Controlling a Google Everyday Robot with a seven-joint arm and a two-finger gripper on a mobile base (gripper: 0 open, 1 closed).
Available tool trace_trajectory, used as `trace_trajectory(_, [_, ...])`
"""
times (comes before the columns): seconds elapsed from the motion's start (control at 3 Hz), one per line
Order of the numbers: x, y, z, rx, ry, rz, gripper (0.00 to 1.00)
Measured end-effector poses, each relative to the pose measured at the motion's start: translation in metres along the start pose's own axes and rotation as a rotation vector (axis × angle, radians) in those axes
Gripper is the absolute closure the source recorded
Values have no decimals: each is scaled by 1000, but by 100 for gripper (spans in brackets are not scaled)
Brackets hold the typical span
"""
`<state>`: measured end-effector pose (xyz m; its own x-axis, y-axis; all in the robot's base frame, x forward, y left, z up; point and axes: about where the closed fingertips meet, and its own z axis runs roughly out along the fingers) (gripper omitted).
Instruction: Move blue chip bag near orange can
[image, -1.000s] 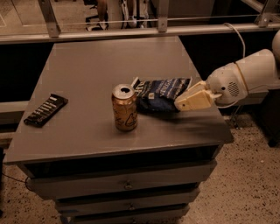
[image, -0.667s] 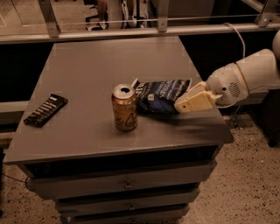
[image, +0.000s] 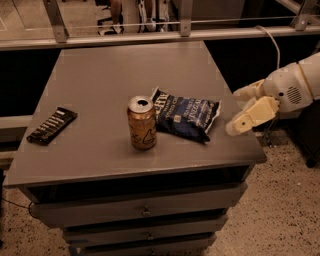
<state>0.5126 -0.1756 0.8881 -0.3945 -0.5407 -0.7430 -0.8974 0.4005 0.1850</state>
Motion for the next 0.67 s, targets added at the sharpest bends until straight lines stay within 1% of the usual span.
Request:
trace_trajectory(0.33, [5, -38, -44, 125, 9, -21, 0])
trace_trajectory(0.67, [-15, -76, -113, 320, -50, -104, 0])
